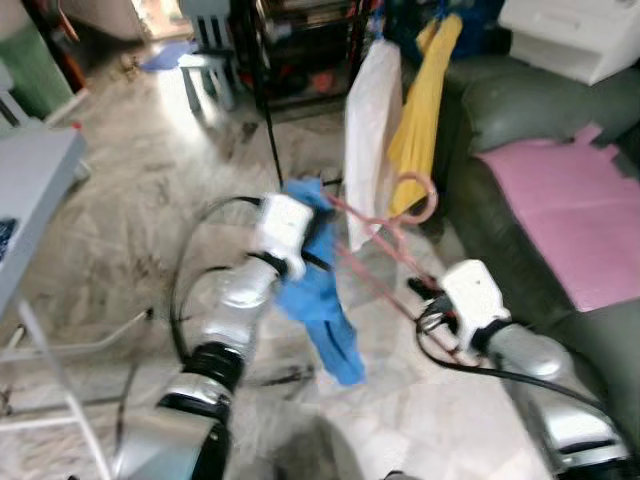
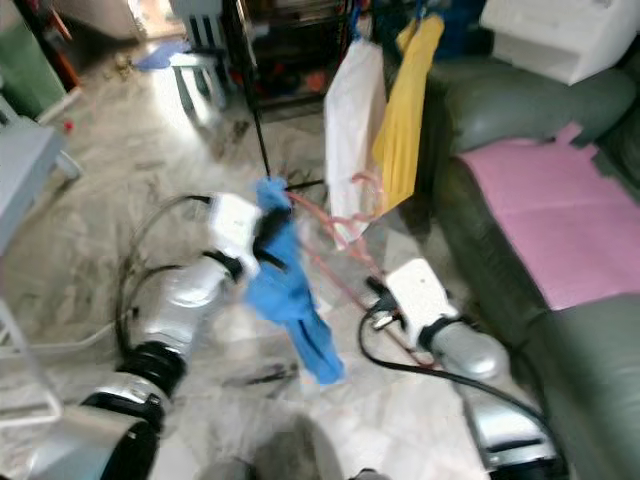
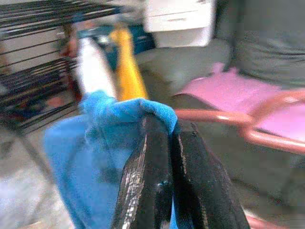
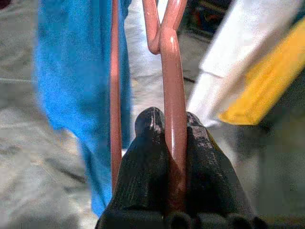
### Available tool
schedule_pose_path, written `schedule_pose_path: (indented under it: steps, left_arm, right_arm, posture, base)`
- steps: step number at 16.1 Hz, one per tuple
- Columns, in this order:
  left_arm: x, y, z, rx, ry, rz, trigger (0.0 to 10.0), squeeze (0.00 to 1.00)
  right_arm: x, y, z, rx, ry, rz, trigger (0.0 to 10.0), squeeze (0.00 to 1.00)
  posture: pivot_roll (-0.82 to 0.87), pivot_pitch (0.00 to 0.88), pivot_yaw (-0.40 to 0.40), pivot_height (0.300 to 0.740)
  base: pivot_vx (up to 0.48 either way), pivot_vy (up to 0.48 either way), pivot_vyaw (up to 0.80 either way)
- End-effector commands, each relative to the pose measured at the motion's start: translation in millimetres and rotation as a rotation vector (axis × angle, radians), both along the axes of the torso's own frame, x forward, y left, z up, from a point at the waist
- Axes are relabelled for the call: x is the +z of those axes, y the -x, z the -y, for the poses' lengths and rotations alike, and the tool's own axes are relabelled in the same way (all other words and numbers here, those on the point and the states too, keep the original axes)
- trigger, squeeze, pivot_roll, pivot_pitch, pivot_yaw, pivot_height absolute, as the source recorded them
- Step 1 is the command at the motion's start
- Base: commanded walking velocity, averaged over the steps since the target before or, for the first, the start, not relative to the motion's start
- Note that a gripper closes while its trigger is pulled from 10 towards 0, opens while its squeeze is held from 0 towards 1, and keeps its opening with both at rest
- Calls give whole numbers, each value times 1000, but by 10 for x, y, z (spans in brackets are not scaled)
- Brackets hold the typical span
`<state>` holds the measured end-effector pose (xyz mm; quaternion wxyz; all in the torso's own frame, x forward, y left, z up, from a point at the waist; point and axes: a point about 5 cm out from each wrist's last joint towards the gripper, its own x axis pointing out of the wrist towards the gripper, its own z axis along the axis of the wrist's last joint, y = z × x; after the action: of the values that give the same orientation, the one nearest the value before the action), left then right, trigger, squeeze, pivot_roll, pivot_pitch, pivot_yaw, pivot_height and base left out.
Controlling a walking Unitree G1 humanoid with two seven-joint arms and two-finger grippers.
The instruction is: Hang hanger
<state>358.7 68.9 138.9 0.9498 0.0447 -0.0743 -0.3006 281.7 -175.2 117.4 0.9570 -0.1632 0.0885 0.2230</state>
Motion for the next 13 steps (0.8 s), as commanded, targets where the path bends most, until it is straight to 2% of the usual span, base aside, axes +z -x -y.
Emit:
schedule_pose_path:
  steps: [1, 13]
  left_arm:
    - [56, -36, -151, 27, -3, 18, 10000, 0]
    - [107, -64, -235, 33, 15, 28, 10000, 0]
  right_arm:
    - [47, -7, -81, 22, -16, 24, 10000, 0]
    - [23, -31, -126, 10, -28, 22, 10000, 0]
  posture:
    - [-162, 74, 81, 740]
    - [-151, 76, 89, 740]
  base:
    - [0, 0, 0]
    - [0, 0, 0]
